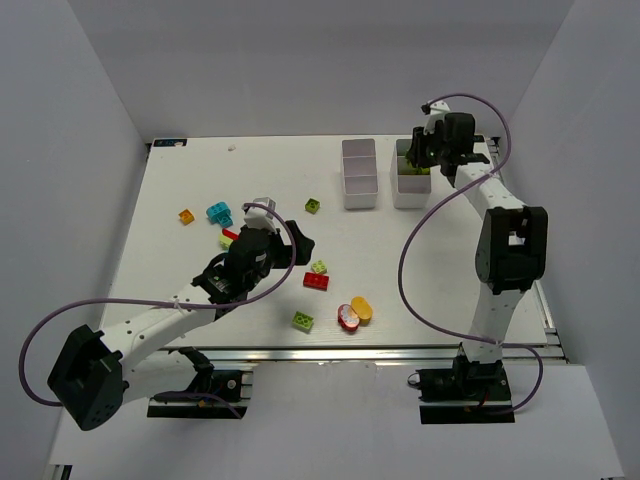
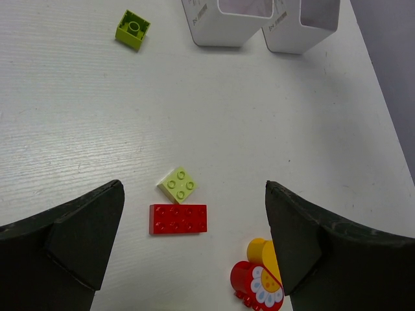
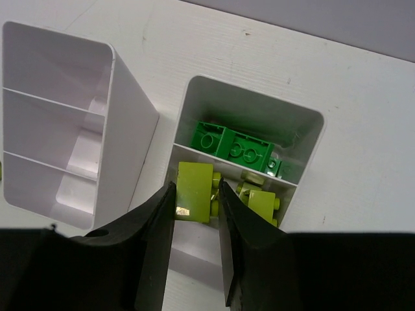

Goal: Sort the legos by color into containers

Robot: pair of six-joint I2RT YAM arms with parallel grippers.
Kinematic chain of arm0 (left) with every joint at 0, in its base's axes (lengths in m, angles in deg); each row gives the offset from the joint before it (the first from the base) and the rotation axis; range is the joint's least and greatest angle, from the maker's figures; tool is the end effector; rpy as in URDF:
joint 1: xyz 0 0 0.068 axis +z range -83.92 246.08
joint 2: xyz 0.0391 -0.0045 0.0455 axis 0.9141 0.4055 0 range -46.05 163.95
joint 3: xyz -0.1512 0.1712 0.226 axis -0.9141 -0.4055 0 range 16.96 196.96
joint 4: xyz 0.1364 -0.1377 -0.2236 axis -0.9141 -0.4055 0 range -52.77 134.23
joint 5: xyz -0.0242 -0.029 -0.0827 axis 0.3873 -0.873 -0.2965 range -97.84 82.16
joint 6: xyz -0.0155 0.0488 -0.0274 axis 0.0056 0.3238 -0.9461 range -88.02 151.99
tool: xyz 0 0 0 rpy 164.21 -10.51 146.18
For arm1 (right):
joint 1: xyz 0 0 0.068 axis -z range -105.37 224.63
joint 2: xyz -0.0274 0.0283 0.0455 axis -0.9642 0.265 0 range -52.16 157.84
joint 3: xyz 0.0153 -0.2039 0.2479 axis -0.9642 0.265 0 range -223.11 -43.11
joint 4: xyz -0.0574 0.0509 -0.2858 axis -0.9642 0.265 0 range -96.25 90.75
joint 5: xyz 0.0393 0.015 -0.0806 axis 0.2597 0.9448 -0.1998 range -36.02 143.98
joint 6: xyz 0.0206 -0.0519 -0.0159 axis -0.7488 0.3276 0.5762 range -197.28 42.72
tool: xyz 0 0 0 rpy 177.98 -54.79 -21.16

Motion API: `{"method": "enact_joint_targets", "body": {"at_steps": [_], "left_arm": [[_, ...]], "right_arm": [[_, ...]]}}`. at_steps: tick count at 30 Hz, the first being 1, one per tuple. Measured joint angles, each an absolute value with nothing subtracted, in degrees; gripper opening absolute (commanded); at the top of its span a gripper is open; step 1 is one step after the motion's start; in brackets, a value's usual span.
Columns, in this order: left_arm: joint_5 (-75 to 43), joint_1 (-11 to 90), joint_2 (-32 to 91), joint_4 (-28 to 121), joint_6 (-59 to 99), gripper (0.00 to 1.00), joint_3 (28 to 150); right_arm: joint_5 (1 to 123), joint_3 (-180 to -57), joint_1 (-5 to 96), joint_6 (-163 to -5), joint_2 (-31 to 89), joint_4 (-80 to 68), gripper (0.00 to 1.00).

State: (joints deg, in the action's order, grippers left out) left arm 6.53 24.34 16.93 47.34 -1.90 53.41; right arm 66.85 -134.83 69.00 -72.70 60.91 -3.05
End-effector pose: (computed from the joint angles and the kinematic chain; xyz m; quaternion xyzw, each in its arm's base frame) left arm 0.2016 -0.1660 0.2756 -0.0117 0.8321 -0.2512 0.4943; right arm 0.5277 0.0614 0.3080 -0.1347 0.8273 0.0992 0.5363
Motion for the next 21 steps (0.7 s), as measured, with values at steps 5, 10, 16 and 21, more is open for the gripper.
{"method": "enact_joint_targets", "body": {"at_steps": [5, 10, 16, 21], "left_arm": [[6.5, 24.3, 17.0, 47.2, -2.0, 0.98, 53.4], [6.4, 24.3, 18.5, 47.1, -1.6, 0.98, 53.8], [5.5, 24.8, 26.1, 44.0, 1.4, 0.93, 61.2], [1.2, 28.2, 38.0, 39.1, 5.5, 0.46, 73.9]], "right_arm": [[66.7, -134.9, 69.0, -72.3, 62.2, -3.3, 0.59], [66.9, -134.9, 69.0, -72.1, 62.6, -3.2, 0.76], [70.8, -134.9, 70.0, -70.0, 61.0, -1.1, 0.90], [85.7, -129.5, 74.1, -63.1, 50.7, 1.0, 0.70]]}}
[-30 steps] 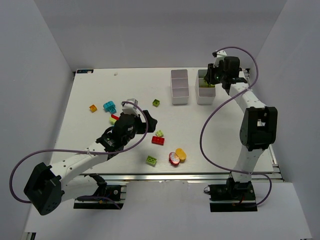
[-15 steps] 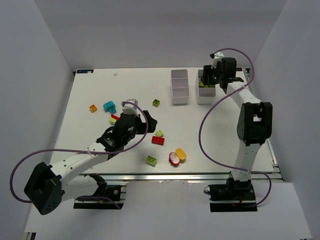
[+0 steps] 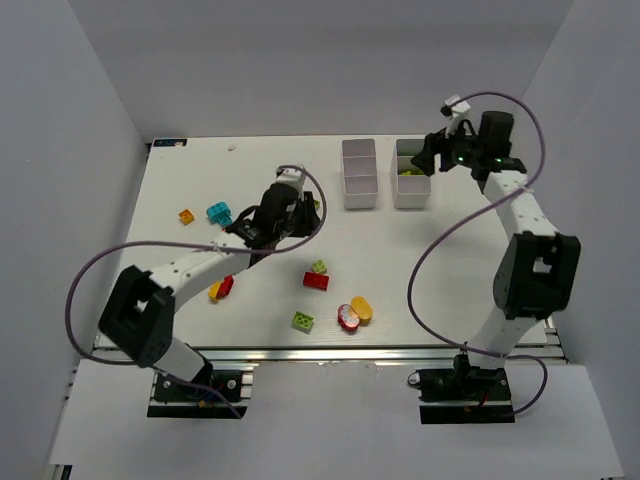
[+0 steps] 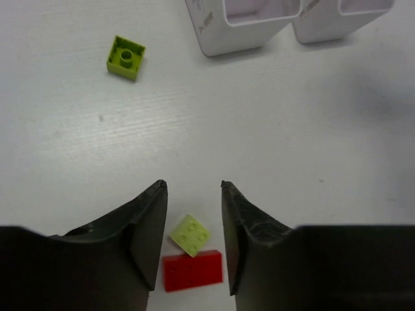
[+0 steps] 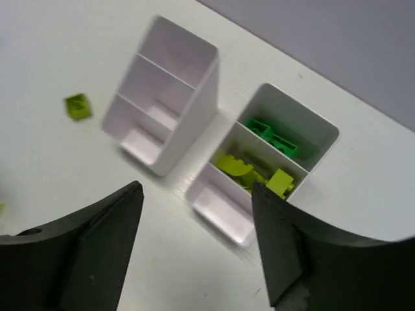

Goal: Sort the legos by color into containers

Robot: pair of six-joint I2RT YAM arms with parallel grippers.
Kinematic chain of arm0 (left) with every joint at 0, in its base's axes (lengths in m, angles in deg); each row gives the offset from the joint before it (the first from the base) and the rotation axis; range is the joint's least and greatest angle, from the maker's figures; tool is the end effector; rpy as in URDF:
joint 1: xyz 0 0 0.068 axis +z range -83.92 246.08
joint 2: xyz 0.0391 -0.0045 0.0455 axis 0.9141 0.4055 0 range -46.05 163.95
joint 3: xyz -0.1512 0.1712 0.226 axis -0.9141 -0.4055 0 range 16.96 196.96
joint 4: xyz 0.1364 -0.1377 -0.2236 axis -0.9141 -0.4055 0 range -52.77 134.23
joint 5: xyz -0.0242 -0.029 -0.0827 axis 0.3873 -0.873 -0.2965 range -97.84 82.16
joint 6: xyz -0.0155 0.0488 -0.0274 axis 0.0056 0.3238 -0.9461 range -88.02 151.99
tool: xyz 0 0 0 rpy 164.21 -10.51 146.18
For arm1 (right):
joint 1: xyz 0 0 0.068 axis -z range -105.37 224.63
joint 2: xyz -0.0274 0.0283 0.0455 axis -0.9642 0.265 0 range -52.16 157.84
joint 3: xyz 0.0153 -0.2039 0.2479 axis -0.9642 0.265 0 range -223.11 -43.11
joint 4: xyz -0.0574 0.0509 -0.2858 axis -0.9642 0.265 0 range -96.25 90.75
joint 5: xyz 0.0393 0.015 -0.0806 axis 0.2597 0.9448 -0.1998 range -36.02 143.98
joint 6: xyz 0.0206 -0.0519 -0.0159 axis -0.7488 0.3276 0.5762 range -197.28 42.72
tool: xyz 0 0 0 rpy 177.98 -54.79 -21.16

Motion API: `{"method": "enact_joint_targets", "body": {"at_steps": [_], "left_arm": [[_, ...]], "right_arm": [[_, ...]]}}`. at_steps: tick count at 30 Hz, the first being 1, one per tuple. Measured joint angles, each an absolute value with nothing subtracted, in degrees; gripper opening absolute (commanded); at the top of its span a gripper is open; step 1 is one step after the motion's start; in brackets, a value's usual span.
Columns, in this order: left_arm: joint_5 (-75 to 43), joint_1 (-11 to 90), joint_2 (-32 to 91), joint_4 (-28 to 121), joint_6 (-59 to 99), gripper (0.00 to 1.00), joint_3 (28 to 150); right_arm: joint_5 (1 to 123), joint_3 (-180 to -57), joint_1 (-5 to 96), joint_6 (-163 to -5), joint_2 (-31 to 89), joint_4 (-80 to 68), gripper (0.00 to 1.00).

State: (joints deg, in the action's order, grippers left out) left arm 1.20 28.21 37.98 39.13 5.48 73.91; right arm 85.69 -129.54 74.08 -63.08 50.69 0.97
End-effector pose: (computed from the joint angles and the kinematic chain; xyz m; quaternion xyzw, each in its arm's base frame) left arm 0.2904 -0.2175 0.2896 0.0485 0.8722 -0.1983 0.4446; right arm 0.4767 0.0265 0.3536 -0.2516 0.7793 0.1645 0.5499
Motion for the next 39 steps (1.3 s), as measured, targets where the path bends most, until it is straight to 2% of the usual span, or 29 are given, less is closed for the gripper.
{"method": "enact_joint_targets", "body": {"at_steps": [1, 2, 4, 5, 6, 7, 8, 11, 15, 24, 30, 33, 34, 39], "left_arm": [[0.0, 29.5, 40.6, 38.0, 6.4, 0.46, 76.5], [-1.1, 30.8, 43.5, 36.2, 7.5, 0.47, 79.4], [-2.4, 32.9, 50.0, 32.8, 9.9, 0.64, 86.0], [-2.6, 33.8, 53.1, 30.9, 11.2, 0.68, 89.1], [-2.5, 34.5, 56.2, 29.1, 12.6, 0.71, 92.4], [-2.3, 34.9, 59.1, 27.7, 14.2, 0.75, 95.2], [-2.2, 35.2, 61.8, 25.9, 16.2, 0.76, 97.8], [-1.1, 35.1, 68.4, 21.8, 21.2, 0.78, 104.0], [0.1, 34.8, 75.2, 18.6, 27.3, 0.79, 110.2], [2.9, 34.7, 82.5, 17.8, 33.0, 0.75, 117.9], [3.8, 34.8, 85.1, 19.0, 33.2, 0.70, 119.3], [4.0, 34.8, 85.8, 19.5, 33.0, 0.59, 120.1], [4.0, 34.8, 85.9, 19.9, 32.9, 0.52, 120.1], [4.0, 35.0, 85.9, 21.1, 32.3, 0.27, 119.7]], "right_arm": [[89.5, -128.3, 75.1, -61.2, 48.1, 1.4, 0.63], [93.2, -127.1, 76.1, -59.1, 45.4, 2.4, 0.46], [100.0, -125.0, 77.7, -53.6, 40.4, 5.0, 0.34], [102.8, -123.7, 78.0, -51.0, 38.2, 6.4, 0.32], [105.3, -122.3, 78.0, -49.1, 36.2, 7.7, 0.35], [107.8, -120.5, 77.7, -46.9, 34.2, 8.9, 0.42], [109.6, -118.6, 77.5, -45.3, 32.4, 9.6, 0.57], [113.1, -112.6, 76.9, -42.1, 28.7, 11.5, 0.63], [114.5, -108.3, 76.9, -40.8, 26.9, 12.9, 0.64], [115.4, -107.0, 76.9, -43.0, 25.4, 11.2, 0.65], [115.5, -106.9, 76.9, -45.3, 25.1, 9.7, 0.65], [115.5, -106.9, 76.9, -45.7, 25.1, 9.2, 0.65], [115.5, -106.9, 76.9, -45.8, 25.0, 9.1, 0.65], [115.4, -106.9, 76.9, -46.0, 24.3, 9.0, 0.61]]}}
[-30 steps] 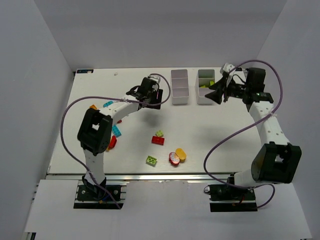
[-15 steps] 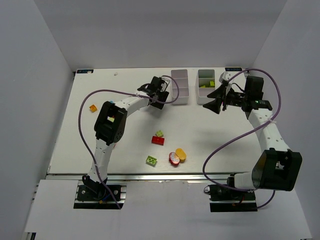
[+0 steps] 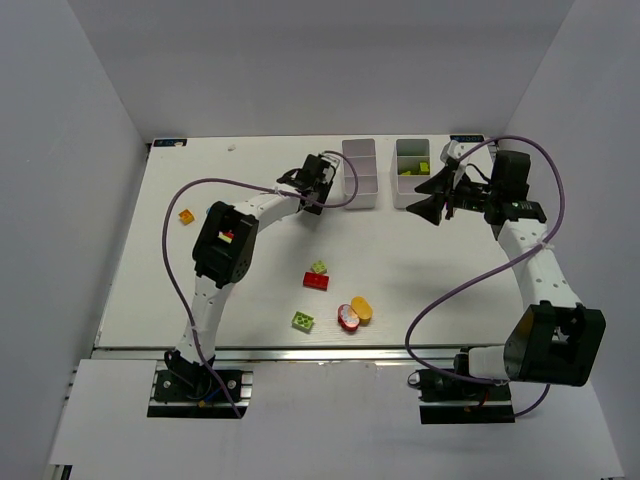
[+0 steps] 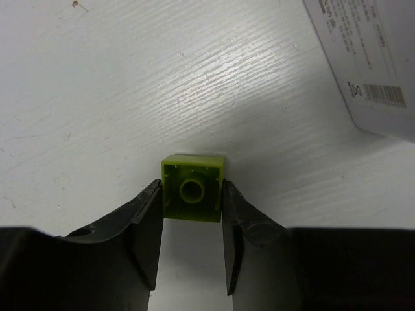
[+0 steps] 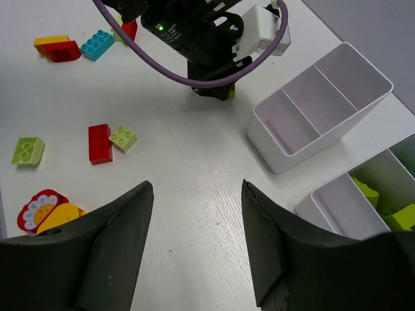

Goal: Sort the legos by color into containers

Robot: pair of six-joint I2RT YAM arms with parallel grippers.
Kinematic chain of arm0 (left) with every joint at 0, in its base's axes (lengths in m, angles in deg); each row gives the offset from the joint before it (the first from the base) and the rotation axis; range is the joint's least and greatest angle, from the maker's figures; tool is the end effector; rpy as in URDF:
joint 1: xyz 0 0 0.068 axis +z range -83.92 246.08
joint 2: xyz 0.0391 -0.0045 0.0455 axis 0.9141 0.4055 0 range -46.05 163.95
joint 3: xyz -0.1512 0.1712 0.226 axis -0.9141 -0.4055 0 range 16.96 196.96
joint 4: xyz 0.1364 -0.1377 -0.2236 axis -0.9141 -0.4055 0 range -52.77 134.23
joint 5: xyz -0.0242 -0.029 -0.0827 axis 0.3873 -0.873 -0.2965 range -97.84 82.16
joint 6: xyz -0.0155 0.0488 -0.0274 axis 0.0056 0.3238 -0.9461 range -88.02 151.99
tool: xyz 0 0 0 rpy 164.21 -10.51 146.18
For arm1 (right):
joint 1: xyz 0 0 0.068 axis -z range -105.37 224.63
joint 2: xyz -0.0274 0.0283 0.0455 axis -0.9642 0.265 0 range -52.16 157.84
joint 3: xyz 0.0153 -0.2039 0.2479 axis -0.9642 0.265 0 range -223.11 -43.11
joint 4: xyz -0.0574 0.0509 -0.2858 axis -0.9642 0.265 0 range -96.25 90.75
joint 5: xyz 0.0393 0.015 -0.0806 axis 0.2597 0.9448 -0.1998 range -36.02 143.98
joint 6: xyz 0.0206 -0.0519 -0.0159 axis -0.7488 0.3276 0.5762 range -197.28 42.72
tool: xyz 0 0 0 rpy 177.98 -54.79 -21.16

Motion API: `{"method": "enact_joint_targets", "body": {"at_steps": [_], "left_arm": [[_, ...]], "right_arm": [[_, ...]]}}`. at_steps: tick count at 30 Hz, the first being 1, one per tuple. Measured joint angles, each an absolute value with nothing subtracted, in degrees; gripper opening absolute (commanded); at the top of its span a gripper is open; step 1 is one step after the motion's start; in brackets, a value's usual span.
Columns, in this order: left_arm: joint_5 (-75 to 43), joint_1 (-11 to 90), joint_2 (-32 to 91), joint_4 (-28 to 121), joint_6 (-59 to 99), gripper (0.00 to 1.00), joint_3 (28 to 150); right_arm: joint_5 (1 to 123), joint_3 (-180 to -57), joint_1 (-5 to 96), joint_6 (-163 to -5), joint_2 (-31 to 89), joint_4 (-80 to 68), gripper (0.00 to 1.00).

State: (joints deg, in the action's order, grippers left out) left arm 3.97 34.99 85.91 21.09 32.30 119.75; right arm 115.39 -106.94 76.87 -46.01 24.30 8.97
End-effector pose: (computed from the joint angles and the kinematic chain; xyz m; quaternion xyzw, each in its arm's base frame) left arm 0.4969 -0.2896 0.1712 0.2228 0.9153 0.0086 0.3356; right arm 0.3185 0.0242 0.3718 -0.4397 0.6469 0.2909 0.5510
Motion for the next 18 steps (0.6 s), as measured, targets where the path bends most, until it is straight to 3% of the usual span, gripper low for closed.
{"method": "enact_joint_targets", "body": {"at_steps": [2, 7, 15, 18], "left_arm": [[3.8, 35.1, 85.5, 22.5, 31.5, 0.20, 118.6], [0.7, 36.3, 80.6, 26.2, 28.7, 0.17, 110.6], [-13.6, 37.6, 54.9, 37.5, 21.9, 0.18, 81.3], [-20.6, 36.9, 45.8, 45.4, 18.3, 0.18, 73.7]], "right_arm": [[115.0, -106.9, 76.9, -46.6, 23.9, 8.9, 0.55], [111.7, -106.2, 76.6, -53.1, 23.6, 8.4, 0.52], [101.6, -104.4, 66.6, -69.4, 24.4, 10.6, 0.53], [97.6, -104.3, 61.3, -77.6, 25.6, 10.4, 0.60]]}}
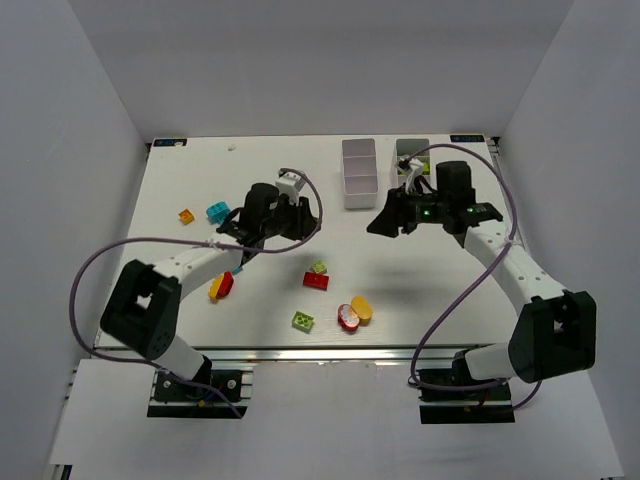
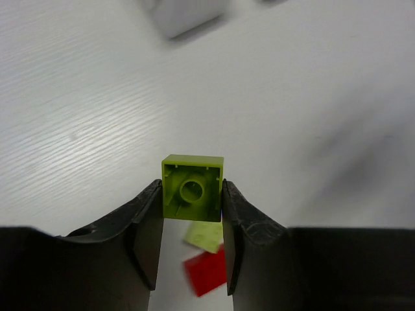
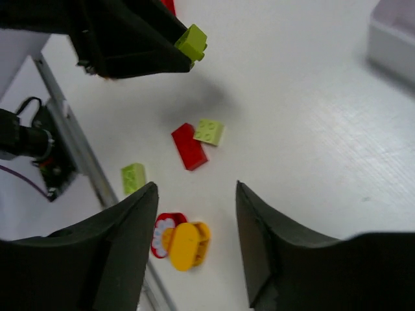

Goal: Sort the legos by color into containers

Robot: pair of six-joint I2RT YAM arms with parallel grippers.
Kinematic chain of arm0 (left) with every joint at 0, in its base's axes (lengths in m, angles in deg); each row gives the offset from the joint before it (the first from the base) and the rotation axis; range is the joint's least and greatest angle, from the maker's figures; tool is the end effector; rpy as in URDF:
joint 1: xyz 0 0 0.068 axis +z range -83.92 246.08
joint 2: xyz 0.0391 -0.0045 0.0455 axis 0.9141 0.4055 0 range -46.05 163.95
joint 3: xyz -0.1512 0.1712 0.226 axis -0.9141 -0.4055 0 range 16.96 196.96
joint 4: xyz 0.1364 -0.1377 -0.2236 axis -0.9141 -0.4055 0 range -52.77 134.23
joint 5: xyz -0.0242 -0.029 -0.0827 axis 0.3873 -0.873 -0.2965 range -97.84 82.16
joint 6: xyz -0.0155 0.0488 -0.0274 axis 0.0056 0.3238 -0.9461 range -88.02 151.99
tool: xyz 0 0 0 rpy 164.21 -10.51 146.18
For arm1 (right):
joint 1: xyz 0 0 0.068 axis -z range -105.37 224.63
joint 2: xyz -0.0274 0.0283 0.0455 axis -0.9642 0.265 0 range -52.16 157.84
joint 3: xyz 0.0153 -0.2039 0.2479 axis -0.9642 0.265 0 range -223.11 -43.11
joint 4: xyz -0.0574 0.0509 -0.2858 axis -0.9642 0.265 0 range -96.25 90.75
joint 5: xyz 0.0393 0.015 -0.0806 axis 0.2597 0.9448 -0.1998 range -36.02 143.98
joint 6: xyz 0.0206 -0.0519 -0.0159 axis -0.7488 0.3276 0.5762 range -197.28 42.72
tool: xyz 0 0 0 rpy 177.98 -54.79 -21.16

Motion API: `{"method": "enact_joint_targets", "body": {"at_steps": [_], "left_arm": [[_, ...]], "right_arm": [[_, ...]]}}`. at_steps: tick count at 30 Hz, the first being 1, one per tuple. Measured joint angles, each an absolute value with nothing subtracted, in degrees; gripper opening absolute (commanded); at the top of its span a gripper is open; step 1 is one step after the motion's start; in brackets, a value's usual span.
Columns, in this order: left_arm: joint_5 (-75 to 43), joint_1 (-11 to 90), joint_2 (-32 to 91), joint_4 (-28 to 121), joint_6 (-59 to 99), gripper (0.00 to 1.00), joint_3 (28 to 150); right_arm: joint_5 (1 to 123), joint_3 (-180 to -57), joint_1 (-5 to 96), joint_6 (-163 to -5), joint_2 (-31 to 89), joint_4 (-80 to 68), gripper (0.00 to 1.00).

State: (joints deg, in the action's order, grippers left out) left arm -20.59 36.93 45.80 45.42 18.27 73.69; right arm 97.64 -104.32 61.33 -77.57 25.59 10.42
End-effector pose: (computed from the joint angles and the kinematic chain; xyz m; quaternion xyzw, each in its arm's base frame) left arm 0.3361 -0.1979 0.2503 0.1695 0.8623 -0.2619 0.3990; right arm 0.3120 0.1033 0.3406 -0.2682 0.7913 0.3771 0.3996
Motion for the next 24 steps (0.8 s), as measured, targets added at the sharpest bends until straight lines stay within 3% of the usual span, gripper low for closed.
{"method": "enact_joint_targets", "body": {"at_steps": [3, 7, 9, 24], "left_arm": [[-25.3, 34.9, 39.8, 52.1, 15.3, 0.18, 68.6], [-28.4, 30.6, 37.4, 57.3, 13.2, 0.19, 65.7], [-28.8, 28.5, 37.4, 58.4, 12.6, 0.19, 65.1], [-27.7, 26.1, 37.4, 59.3, 12.3, 0.19, 65.1]], "right_arm": [[95.2, -104.3, 57.5, -84.6, 26.8, 10.1, 0.68], [94.6, -104.5, 55.0, -93.7, 29.9, 8.9, 0.69], [94.6, -104.8, 54.3, -98.1, 31.6, 8.2, 0.74], [95.8, -105.1, 52.0, -112.9, 33.8, 3.8, 0.64]]}}
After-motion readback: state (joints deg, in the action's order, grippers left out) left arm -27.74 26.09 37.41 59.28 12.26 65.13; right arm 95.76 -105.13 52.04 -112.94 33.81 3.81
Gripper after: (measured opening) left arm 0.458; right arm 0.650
